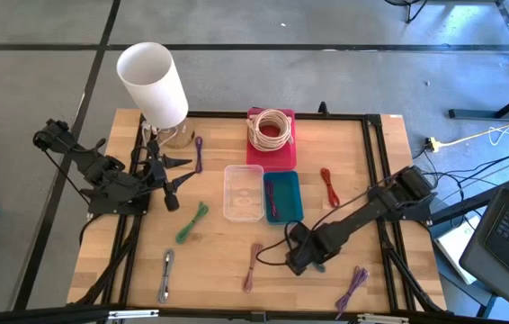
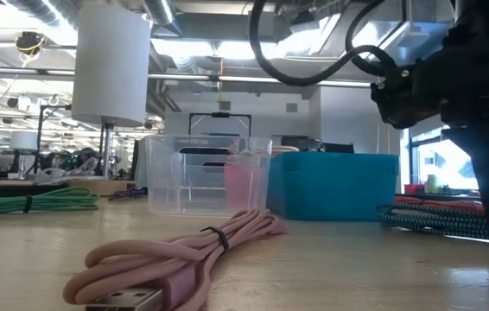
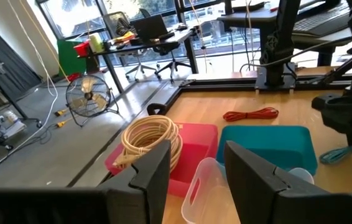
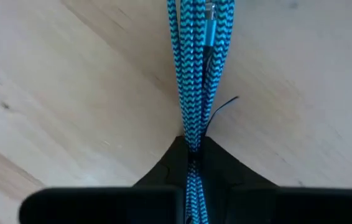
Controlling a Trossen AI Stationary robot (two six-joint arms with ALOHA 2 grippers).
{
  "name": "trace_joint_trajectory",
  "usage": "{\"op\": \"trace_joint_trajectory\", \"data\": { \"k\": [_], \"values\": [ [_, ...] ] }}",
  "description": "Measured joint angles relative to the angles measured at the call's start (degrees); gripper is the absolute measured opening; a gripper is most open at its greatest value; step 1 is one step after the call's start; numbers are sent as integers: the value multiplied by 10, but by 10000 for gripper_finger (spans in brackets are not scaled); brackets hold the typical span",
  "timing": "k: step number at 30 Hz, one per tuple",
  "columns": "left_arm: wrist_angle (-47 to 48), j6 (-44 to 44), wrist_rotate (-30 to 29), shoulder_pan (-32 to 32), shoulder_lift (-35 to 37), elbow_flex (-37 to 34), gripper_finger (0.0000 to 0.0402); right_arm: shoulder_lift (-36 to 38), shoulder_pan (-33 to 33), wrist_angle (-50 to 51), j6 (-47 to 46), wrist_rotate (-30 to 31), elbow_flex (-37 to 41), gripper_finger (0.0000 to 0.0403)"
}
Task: Pick & Place USB Port
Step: Put the blue patterned charger cable into the blue bin
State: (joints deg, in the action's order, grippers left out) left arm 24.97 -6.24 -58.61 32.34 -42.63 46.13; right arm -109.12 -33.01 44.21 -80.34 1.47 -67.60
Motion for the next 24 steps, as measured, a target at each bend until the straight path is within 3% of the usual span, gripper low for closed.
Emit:
{"op": "trace_joint_trajectory", "data": {
  "k": [6,12,17,24],
  "values": [
    [7,0,0,0,0,0,143,-1,-2,129,-7,7,-93,20],
    [7,0,0,0,0,0,143,2,6,298,-4,95,-230,20],
    [6,0,0,0,0,0,143,2,64,304,55,188,-298,20],
    [6,-10,0,0,0,0,143,2,204,284,163,176,-320,20]
  ]
}}
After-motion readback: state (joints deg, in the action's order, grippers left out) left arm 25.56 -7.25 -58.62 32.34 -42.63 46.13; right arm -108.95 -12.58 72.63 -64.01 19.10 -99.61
